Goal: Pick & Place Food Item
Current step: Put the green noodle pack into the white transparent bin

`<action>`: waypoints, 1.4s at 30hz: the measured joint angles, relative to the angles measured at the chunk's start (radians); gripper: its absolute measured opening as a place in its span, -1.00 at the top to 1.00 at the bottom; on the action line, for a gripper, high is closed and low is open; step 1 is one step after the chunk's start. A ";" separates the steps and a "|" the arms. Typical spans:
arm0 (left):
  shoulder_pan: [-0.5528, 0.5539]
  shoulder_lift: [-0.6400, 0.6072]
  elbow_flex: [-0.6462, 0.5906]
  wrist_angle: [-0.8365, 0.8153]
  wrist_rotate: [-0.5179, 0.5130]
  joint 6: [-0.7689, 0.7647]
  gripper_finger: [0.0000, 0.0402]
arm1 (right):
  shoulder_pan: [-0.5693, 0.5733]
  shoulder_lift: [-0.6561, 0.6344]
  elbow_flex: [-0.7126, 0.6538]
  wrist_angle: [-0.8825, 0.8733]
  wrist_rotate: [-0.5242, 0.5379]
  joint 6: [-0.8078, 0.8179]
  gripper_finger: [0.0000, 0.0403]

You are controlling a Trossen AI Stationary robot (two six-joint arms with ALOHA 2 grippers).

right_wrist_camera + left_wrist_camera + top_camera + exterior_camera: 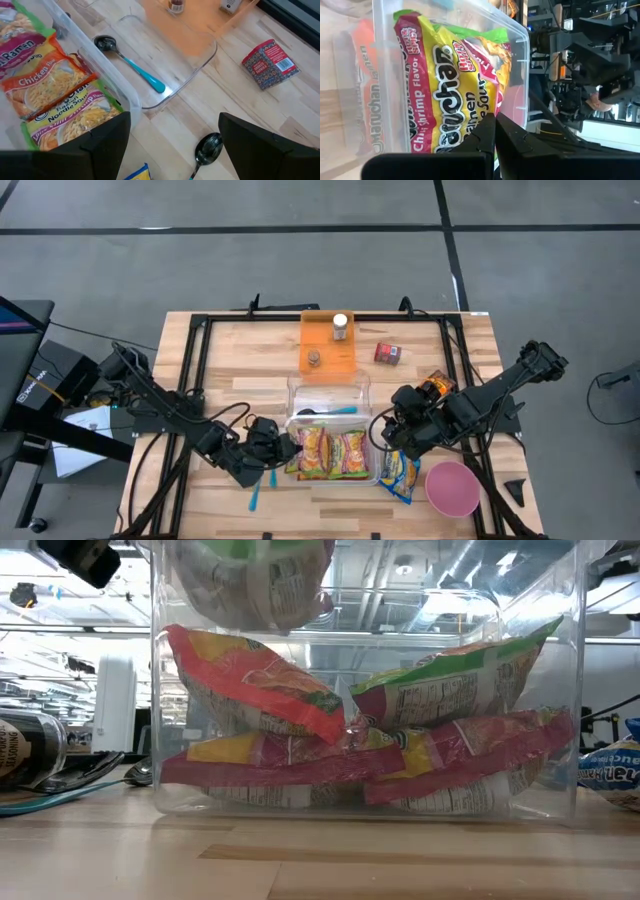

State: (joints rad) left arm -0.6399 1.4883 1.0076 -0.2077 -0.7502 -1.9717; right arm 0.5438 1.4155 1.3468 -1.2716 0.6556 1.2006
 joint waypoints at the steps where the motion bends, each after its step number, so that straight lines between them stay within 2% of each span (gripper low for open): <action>1: 0.000 0.000 -0.003 0.001 0.000 0.000 1.00 | 0.000 0.000 0.000 0.000 0.000 -0.001 -0.49; 15: 0.024 0.032 -0.007 0.058 0.015 -0.008 1.00 | 0.000 0.000 0.000 0.000 0.004 -0.006 -0.49; 24: 0.024 0.108 -0.007 0.125 0.023 -0.053 1.00 | 0.000 0.000 0.000 0.000 0.012 -0.006 -0.49; 42: 0.024 0.111 -0.006 0.109 -0.005 -0.044 1.00 | 0.000 0.000 0.000 0.000 0.011 -0.015 -0.49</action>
State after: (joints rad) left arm -0.6159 1.5993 1.0016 -0.0991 -0.7556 -2.0155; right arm 0.5438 1.4151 1.3468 -1.2714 0.6668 1.1854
